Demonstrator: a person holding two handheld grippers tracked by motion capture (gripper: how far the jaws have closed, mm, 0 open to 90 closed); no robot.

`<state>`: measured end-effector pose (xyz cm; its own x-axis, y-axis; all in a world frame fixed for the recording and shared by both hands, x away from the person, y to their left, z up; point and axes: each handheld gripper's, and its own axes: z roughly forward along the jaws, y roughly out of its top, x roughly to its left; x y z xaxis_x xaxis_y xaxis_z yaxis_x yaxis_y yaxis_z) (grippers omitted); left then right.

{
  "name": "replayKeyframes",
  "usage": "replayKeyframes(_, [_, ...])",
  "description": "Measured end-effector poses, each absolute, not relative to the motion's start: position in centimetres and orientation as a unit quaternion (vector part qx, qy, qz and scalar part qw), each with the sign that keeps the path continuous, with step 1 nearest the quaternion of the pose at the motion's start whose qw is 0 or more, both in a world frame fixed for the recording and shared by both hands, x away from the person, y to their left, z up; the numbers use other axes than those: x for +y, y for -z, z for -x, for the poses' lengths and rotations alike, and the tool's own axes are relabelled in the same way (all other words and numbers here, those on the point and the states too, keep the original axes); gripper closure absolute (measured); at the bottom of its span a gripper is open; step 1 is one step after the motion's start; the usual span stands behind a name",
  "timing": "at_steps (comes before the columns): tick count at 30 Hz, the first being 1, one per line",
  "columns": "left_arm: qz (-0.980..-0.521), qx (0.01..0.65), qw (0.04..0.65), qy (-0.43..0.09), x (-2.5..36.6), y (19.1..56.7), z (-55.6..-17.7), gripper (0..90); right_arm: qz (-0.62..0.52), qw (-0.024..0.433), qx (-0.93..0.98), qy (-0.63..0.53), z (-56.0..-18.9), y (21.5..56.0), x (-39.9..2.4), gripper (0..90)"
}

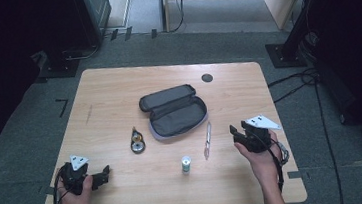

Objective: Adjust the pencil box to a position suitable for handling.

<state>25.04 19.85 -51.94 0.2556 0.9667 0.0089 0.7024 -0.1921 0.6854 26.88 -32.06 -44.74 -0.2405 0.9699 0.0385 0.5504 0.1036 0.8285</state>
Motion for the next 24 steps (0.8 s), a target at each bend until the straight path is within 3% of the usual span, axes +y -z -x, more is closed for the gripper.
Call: replayKeyframes(24, [-0.737, 0.566, 0.29, -0.228, 19.8, 51.9, -25.0, 0.0, -0.518, 0.263, 0.701, -0.414, -32.3, 44.3, -28.5, 53.6])
